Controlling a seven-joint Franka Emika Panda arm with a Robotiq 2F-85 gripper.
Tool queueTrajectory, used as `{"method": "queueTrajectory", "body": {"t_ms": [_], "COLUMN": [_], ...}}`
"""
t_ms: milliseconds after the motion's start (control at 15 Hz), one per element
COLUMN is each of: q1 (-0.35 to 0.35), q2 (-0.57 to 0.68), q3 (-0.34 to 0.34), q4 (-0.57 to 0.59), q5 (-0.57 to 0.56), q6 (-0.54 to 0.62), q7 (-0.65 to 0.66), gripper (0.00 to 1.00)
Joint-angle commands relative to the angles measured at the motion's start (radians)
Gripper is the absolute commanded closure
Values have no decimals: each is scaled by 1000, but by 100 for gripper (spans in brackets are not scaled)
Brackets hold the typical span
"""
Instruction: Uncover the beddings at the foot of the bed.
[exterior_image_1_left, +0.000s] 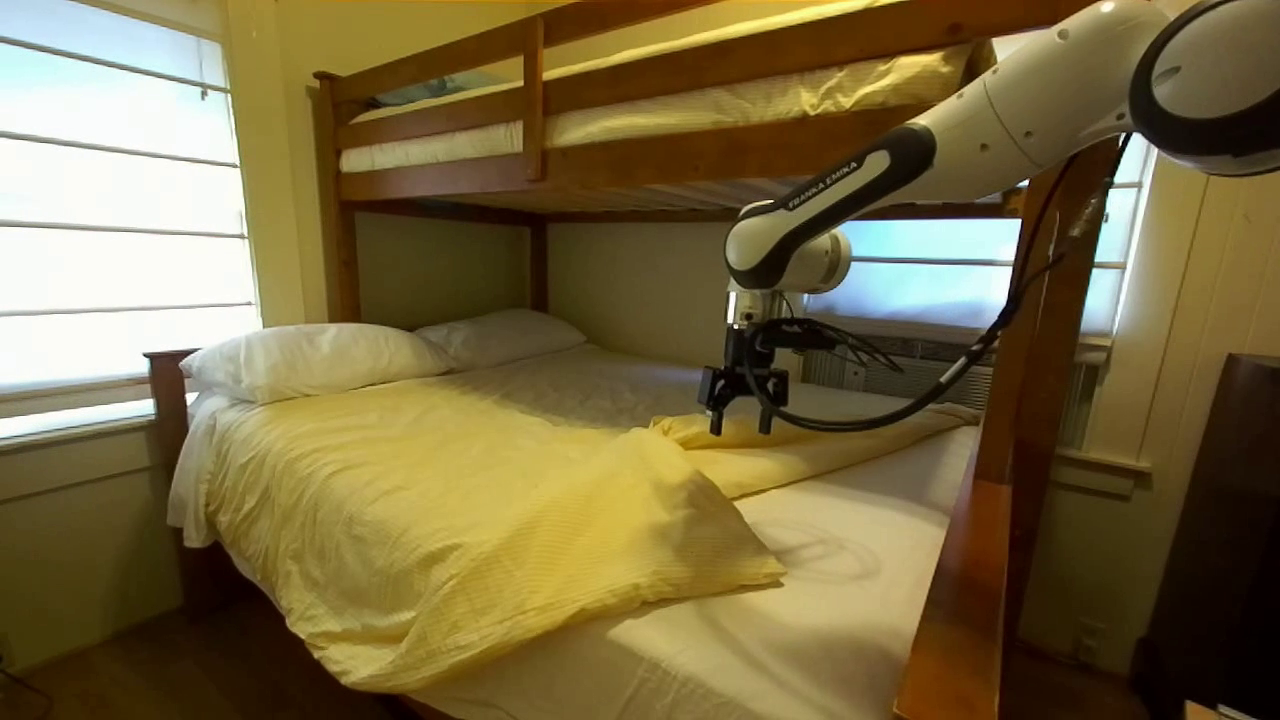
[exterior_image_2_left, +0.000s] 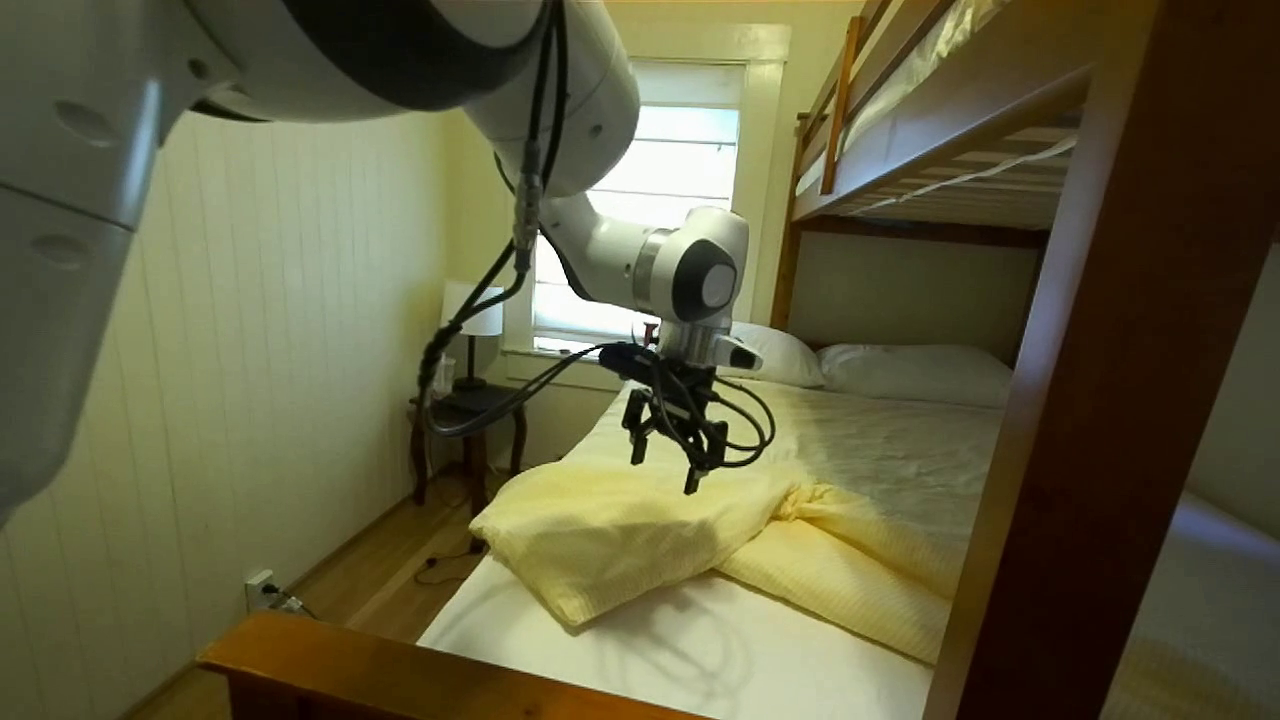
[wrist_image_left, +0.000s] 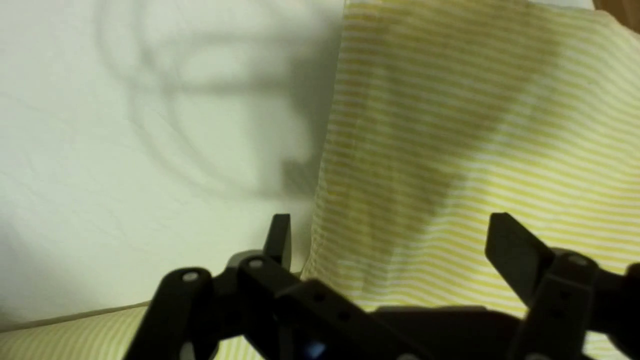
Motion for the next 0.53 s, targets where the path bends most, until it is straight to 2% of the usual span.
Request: {"method": "queueTrajectory", "body": {"t_ms": [0,133,467], "q1": [14,-9,-76], "q2": [-3,0,-32], "q3": [-16,14,78], "q4": [-1,-22,-200], "q5": [6,99,392], "q6": [-4,94,324], "q7": [-4,-122,-464], "gripper": [0,0,0]}}
